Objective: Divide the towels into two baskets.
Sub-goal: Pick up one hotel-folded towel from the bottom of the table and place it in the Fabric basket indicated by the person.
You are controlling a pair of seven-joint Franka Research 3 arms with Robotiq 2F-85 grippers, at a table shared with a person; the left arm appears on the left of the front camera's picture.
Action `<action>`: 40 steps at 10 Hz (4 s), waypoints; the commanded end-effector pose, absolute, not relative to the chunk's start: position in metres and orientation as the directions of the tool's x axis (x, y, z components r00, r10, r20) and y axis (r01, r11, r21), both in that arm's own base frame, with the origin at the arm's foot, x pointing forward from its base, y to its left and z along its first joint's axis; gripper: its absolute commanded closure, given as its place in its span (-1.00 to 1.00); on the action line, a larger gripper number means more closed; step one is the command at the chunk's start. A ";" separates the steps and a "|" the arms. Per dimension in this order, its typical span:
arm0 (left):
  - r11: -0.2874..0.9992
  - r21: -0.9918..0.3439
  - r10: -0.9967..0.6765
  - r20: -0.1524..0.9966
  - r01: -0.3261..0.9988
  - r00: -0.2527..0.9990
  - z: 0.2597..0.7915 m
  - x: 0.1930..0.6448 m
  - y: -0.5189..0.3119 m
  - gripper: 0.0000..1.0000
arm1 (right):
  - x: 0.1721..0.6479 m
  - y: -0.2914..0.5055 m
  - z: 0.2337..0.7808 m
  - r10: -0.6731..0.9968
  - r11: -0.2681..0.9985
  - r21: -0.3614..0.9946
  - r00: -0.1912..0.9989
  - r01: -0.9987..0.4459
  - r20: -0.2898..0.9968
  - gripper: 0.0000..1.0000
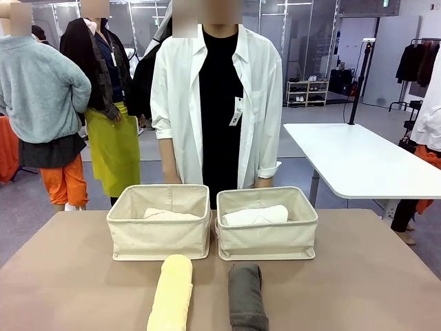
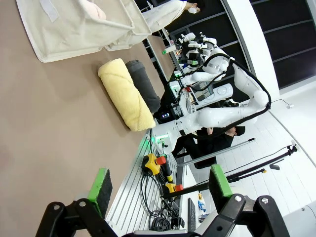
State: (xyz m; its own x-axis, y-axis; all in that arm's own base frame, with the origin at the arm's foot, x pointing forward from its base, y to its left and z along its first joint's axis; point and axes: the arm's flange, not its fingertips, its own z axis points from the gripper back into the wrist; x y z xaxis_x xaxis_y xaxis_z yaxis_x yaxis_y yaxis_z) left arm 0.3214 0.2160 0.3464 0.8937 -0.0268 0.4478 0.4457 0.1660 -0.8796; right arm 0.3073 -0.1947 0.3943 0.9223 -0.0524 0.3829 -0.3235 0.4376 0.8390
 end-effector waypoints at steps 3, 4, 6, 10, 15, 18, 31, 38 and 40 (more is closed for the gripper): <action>0.170 -0.872 -0.025 0.462 0.459 0.886 0.348 0.320 0.217 -1.00 | 0.307 -0.195 0.394 -0.052 0.438 0.839 0.922 -0.323 0.383 -1.00; 0.170 -0.872 -0.025 0.462 0.459 0.886 0.348 0.320 0.217 -1.00 | 0.307 -0.195 0.394 -0.052 0.438 0.839 0.922 -0.323 0.383 -1.00; 0.170 -0.872 -0.025 0.462 0.459 0.886 0.348 0.320 0.217 -1.00 | 0.307 -0.195 0.394 -0.052 0.438 0.839 0.922 -0.323 0.383 -1.00; 0.170 -0.872 -0.025 0.462 0.459 0.886 0.348 0.320 0.217 -1.00 | 0.307 -0.195 0.394 -0.052 0.438 0.839 0.922 -0.323 0.383 -1.00; 0.170 -0.872 -0.025 0.462 0.459 0.886 0.348 0.320 0.217 -1.00 | 0.307 -0.195 0.394 -0.052 0.438 0.839 0.922 -0.323 0.383 -1.00; 0.254 -0.878 -0.123 0.388 0.406 0.914 0.373 0.349 0.174 -1.00 | 0.307 -0.195 0.394 -0.052 0.438 0.839 0.922 -0.323 0.383 -1.00; 0.184 -0.879 -0.084 0.432 0.440 0.898 0.357 0.338 0.196 -1.00 | 0.375 0.064 0.414 0.222 0.753 0.609 0.968 -0.248 0.120 -1.00; 0.184 -0.879 -0.084 0.432 0.440 0.898 0.357 0.338 0.196 -1.00 | 0.349 0.200 0.380 0.279 0.839 0.467 0.958 -0.280 0.071 -1.00; 0.184 -0.879 -0.084 0.432 0.440 0.898 0.357 0.338 0.196 -1.00 | 0.345 0.192 0.384 0.326 0.813 0.486 0.942 -0.320 0.076 -1.00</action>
